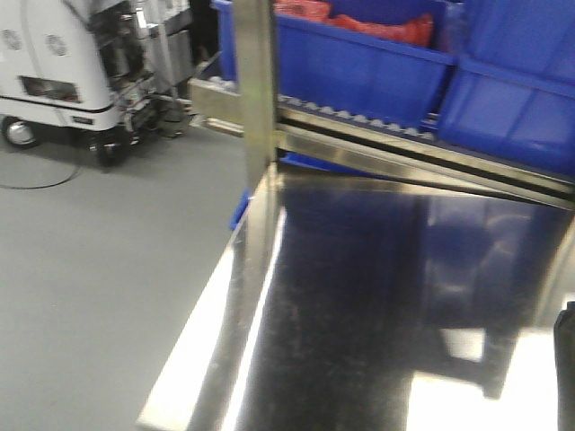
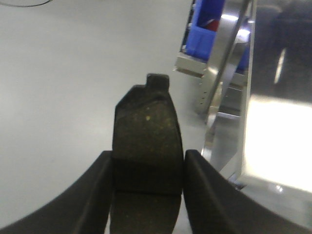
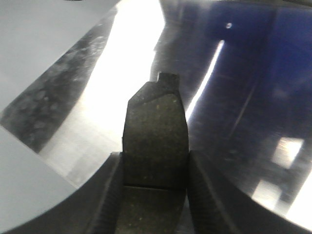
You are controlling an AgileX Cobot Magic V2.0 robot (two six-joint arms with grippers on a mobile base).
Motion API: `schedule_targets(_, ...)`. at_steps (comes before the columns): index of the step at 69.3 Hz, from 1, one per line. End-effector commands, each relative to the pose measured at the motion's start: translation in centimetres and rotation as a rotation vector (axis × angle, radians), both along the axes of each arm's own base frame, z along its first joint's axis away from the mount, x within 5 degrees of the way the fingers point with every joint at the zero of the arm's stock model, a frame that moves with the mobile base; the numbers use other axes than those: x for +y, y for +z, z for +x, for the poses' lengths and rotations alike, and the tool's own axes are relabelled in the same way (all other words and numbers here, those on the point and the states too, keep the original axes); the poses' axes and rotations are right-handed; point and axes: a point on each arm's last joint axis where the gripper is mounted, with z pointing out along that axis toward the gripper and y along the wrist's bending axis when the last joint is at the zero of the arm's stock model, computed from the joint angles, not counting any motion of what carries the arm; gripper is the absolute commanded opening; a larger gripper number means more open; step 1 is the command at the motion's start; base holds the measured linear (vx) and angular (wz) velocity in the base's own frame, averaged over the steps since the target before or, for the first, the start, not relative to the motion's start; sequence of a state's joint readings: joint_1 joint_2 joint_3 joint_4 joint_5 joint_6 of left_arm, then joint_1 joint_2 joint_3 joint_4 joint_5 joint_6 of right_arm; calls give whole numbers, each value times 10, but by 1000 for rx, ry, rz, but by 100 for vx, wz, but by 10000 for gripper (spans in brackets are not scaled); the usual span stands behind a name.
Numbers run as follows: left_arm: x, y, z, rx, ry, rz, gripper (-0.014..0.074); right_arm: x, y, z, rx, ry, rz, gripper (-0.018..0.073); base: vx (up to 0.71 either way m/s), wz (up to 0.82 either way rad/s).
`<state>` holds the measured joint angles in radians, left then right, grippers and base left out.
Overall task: Move and align brake pads A on conveyor
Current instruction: 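Back away and turn the base from the steel table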
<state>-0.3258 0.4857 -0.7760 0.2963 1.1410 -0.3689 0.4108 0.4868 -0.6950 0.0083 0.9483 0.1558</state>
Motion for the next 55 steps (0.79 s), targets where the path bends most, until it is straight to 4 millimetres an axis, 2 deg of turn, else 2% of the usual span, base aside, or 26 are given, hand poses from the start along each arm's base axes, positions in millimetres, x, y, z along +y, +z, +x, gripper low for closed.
schedule_targets(1, 0, 12, 4, -94, -10, -4, -6, 1, 14, 4, -97, -6, 35, -12, -13, 52)
schedule_targets(55, 0, 12, 4, -94, -10, -4, -6, 1, 14, 4, -98, -6, 35, -12, -15, 57)
